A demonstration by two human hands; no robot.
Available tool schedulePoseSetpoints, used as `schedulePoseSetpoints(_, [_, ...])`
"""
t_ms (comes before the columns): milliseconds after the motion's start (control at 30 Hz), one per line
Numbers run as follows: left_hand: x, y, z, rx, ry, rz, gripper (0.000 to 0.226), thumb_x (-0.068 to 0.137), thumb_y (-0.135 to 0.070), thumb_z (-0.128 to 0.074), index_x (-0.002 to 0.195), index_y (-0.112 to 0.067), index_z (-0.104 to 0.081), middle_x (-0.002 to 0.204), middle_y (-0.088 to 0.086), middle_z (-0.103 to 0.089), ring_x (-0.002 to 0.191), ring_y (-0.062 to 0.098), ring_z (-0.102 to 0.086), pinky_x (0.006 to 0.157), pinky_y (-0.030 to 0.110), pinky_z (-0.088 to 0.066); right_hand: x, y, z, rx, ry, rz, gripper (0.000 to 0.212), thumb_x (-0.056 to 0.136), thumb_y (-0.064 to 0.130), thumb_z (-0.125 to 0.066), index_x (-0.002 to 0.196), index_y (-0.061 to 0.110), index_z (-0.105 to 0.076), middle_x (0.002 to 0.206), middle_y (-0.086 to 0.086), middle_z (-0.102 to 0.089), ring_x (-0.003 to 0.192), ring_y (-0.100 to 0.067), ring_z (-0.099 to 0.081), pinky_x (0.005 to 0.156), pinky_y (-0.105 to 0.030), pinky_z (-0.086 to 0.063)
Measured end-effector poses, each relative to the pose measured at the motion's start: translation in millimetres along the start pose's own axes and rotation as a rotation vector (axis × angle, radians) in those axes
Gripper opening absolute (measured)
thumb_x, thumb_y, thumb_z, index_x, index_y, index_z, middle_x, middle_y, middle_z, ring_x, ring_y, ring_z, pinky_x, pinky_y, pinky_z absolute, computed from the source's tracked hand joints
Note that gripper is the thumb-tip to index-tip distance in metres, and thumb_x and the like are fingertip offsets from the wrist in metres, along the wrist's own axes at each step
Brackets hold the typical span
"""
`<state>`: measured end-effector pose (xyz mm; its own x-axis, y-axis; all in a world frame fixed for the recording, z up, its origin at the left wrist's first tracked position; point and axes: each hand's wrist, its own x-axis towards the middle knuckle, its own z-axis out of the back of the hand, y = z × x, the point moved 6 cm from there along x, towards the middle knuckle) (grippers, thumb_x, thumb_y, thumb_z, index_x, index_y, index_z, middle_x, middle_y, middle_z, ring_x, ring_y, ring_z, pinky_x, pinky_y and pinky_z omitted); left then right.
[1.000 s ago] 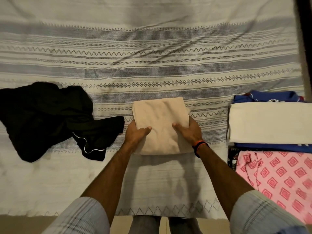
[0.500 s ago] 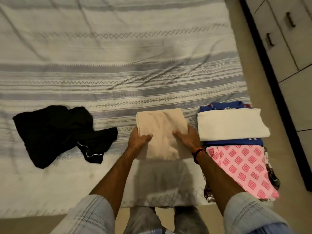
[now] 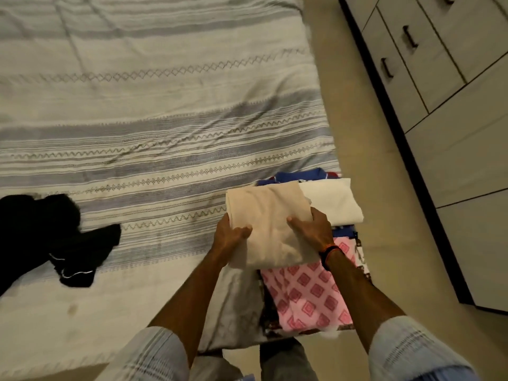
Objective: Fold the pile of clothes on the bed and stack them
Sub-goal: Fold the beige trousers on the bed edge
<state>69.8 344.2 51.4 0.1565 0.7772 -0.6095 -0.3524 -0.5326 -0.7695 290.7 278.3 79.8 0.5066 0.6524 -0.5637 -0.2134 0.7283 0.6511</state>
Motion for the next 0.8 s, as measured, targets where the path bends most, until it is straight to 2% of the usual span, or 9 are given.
schedulePoseSetpoints(233, [25.9,-22.5,-88.9,-0.05,0.061,0.004,0.063,0.076,-0.012,-0.079,0.133,-0.013,-0.054,0.123,0.007,-0.065,0.109,0.027,-0.062,0.093,0.048,-0.053,48.8,-29.2,77.0,0.027,-0.055,-0.019,0.045,0.081,0.031,-0.077,0.119,0.011,-0.063,0.115,-0.009,-0.067,0.102,-0.028,-0.061,0.09,-0.04,-0.051])
schedulePoseSetpoints(333, [38.8,-27.6,-111.1,-0.075,0.045,0.031,0.053,0.079,-0.005,-0.076,0.128,-0.009,-0.055,0.118,0.007,-0.065,0.102,0.025,-0.063,0.083,0.039,-0.054,68.7,-34.1,95.6,0.019,-0.061,-0.007,0.039,0.081,0.03,-0.077,0.114,0.013,-0.065,0.111,-0.007,-0.069,0.1,-0.027,-0.063,0.089,-0.039,-0.053])
schedulePoseSetpoints(433, [50.3,-34.4,-124.9,-0.102,0.033,0.045,0.047,0.083,-0.004,-0.073,0.125,-0.014,-0.054,0.109,0.001,-0.064,0.094,0.018,-0.061,0.069,0.029,-0.051,87.8,-32.8,106.7,0.039,-0.07,0.021,0.031,0.08,0.03,-0.077,0.106,0.016,-0.066,0.101,-0.002,-0.069,0.096,-0.025,-0.064,0.086,-0.038,-0.054])
schedulePoseSetpoints(567, [69.1,-29.9,-131.7,-0.135,-0.022,0.083,0.053,0.082,-0.007,-0.074,0.13,-0.012,-0.053,0.115,0.005,-0.065,0.099,0.022,-0.063,0.073,0.033,-0.054,117.7,-34.8,115.1,0.019,-0.091,0.05,0.035,0.079,0.032,-0.079,0.106,0.012,-0.068,0.104,-0.006,-0.07,0.096,-0.027,-0.066,0.084,-0.04,-0.055])
schedulePoseSetpoints(633, [80.7,-25.6,-129.7,0.043,-0.088,0.091,0.059,0.081,-0.015,-0.074,0.135,-0.012,-0.048,0.125,0.009,-0.062,0.112,0.029,-0.06,0.087,0.041,-0.054,129.9,-39.4,115.1,-0.11,-0.127,0.027,0.045,0.081,0.034,-0.076,0.116,0.009,-0.061,0.111,-0.011,-0.068,0.101,-0.03,-0.063,0.085,-0.038,-0.052])
schedulePoseSetpoints(700, [86.5,-24.2,-127.5,0.37,-0.139,0.085,0.067,0.084,-0.022,-0.072,0.141,-0.007,-0.04,0.137,0.013,-0.054,0.124,0.032,-0.052,0.099,0.039,-0.044,135.4,-45.3,110.5,-0.468,-0.157,-0.013,0.063,0.084,0.035,-0.073,0.132,0.006,-0.046,0.131,-0.018,-0.055,0.119,-0.038,-0.052,0.098,-0.045,-0.043])
schedulePoseSetpoints(733, [88.4,-24.3,-129.0,0.488,-0.146,0.066,0.071,0.084,-0.025,-0.073,0.143,-0.005,-0.037,0.141,0.015,-0.05,0.128,0.032,-0.048,0.102,0.038,-0.04,137.1,-46.1,105.4,-0.637,-0.151,0.011,0.069,0.085,0.036,-0.072,0.138,0.007,-0.038,0.139,-0.019,-0.046,0.126,-0.039,-0.045,0.102,-0.049,-0.038])
schedulePoseSetpoints(800, [90.5,-27.8,-139.9,0.609,-0.095,-0.019,0.08,0.082,-0.028,-0.075,0.146,-0.006,-0.034,0.147,0.015,-0.043,0.135,0.03,-0.041,0.107,0.037,-0.035,138.3,-43.0,90.7,-0.786,-0.103,0.167,0.075,0.086,0.036,-0.07,0.144,0.009,-0.032,0.148,-0.017,-0.035,0.131,-0.037,-0.037,0.105,-0.049,-0.034])
